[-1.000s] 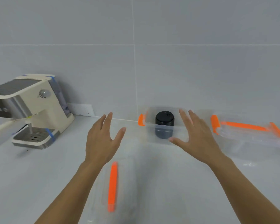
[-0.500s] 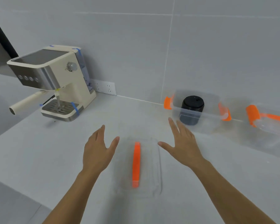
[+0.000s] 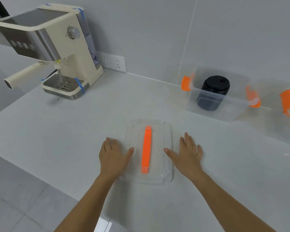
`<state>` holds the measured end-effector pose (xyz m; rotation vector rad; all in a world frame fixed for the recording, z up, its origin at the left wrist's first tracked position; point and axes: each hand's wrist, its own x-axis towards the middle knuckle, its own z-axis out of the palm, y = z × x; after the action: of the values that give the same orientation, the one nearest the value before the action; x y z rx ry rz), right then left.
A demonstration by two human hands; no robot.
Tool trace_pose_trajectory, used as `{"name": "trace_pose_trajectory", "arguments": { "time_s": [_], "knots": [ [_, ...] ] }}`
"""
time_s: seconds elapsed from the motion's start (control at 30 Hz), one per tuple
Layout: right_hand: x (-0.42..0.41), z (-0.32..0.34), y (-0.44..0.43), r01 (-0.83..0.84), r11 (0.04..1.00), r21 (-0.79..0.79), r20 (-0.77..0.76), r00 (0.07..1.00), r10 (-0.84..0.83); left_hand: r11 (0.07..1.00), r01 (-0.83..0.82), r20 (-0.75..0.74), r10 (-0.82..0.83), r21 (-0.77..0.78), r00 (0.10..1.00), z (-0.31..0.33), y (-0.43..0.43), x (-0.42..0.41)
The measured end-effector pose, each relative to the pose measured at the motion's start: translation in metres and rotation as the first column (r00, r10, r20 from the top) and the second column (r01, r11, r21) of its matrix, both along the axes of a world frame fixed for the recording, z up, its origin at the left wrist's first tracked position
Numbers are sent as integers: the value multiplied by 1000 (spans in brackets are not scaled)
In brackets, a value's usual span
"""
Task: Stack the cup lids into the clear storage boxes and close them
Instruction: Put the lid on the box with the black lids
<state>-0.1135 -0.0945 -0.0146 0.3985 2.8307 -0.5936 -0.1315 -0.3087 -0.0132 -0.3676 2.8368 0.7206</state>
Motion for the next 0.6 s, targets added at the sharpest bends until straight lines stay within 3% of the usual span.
{"name": "trace_pose_trajectory", "arguments": {
  "time_s": [0.27, 0.37, 0.5, 0.6],
  "knots": [
    [13, -11, -28, -36, 994, -105, 50, 998, 41, 996, 2, -52, 3, 91, 999, -13, 17, 13],
    [13, -5, -32, 28, 971, -238, 35, 999, -20, 987, -32, -36, 39, 158, 999, -12, 17, 14],
    [15, 1, -30, 92, 807, -583, -61, 986, -157, 954, -40, -49, 57, 298, 997, -6, 22, 22],
    [14, 12, -22, 126, 622, -772, -69, 958, -279, 786, -95, -77, 178, 611, 981, 6, 28, 22]
  ]
}}
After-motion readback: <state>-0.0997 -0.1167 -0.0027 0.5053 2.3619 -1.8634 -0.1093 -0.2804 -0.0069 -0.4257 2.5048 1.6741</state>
